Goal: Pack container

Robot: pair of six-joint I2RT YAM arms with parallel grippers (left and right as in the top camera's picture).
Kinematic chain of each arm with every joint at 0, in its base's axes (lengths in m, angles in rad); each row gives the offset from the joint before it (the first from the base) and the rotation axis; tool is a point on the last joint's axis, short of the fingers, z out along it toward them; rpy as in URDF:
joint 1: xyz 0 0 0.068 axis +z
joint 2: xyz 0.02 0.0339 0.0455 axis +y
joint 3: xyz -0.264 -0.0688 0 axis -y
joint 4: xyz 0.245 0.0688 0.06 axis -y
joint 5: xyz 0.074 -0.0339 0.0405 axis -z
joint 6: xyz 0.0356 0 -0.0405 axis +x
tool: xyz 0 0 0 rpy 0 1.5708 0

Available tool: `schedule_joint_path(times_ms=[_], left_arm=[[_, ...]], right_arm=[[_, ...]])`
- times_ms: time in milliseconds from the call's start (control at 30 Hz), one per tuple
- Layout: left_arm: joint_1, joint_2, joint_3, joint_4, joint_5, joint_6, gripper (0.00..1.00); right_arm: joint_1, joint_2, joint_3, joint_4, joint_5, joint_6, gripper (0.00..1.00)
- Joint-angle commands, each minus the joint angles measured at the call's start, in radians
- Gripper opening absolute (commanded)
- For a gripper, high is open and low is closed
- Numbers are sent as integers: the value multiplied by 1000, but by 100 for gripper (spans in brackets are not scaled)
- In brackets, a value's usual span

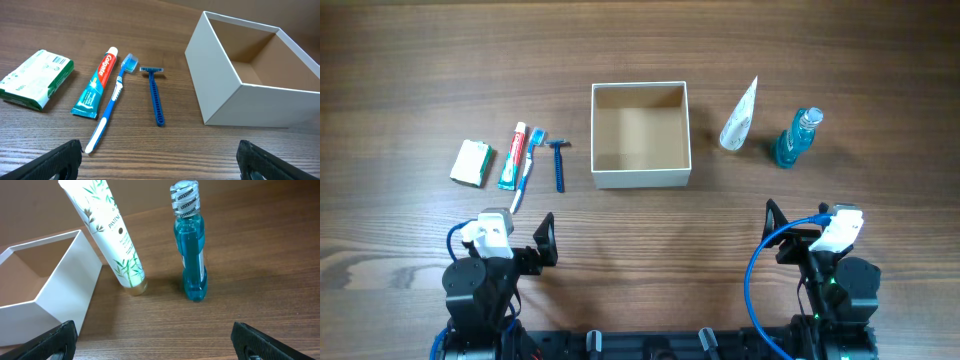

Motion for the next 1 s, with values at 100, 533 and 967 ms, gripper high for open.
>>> schedule_joint_path(times_ms=[100, 533, 967], left_arm=[[7, -9, -11, 0, 27, 12, 100], [7, -9, -11, 0, 27, 12, 100], [7, -9, -11, 0, 27, 12, 100]], right_arm=[[-4, -13, -1, 2, -16, 8, 100], [-4, -13, -1, 2, -16, 8, 100], [-4, -13, -1, 5, 7, 6, 100]])
